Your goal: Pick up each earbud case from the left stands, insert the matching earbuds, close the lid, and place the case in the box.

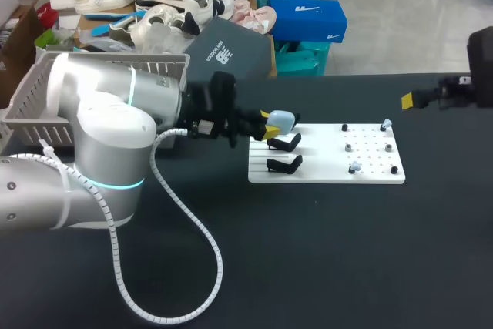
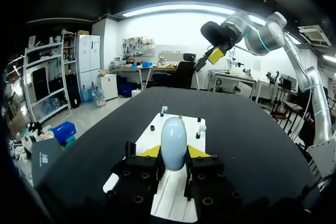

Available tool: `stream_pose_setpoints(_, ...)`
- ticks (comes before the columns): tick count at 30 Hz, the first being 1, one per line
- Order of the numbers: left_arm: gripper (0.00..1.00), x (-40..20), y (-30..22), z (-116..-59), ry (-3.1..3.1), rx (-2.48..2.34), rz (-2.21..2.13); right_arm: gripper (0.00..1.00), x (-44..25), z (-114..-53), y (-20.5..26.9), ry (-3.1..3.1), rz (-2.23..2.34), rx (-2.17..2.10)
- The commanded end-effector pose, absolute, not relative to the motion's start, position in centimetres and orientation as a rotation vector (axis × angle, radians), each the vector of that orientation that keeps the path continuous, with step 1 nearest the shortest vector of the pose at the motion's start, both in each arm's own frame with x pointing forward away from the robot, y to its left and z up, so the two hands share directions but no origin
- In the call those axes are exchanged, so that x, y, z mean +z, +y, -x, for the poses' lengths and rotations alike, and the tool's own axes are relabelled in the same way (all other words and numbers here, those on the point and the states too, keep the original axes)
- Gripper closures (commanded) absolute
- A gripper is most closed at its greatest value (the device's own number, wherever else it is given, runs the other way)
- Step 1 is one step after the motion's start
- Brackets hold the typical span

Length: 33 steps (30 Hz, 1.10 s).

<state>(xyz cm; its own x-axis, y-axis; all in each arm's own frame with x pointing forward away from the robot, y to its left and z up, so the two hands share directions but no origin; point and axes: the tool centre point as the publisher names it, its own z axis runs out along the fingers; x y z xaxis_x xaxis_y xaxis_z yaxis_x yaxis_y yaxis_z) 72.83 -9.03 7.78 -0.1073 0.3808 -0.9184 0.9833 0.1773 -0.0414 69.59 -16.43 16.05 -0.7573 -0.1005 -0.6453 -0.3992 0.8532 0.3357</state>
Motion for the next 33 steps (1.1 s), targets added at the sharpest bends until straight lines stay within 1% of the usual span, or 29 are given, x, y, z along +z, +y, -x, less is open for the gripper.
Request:
stream_pose_setpoints(1,1.00,9.2,-9.3,-71.3,1.616,-0.881,-1.258,0.00,16.4,-69.4,-15.0,2.390,0.420,0.637)
stream_pose_setpoints(9,1.00,11.4,-12.4,-70.7,1.590,-0.896,-1.254,0.00,15.0,-67.9,-10.3,2.395,0.586,0.689)
stream_pose_setpoints(17,1.00,12.3,-14.9,-71.4,1.581,-0.890,-1.234,0.00,13.1,-67.0,-5.6,2.440,0.740,0.736)
stream_pose_setpoints(23,1.00,11.9,-15.7,-71.8,1.601,-0.892,-1.225,0.00,12.6,-67.0,-4.3,2.449,0.764,0.739)
stream_pose_setpoints(33,1.00,11.8,-14.6,-70.5,1.589,-0.933,-1.235,0.00,12.6,-68.3,-4.4,2.451,0.763,0.733)
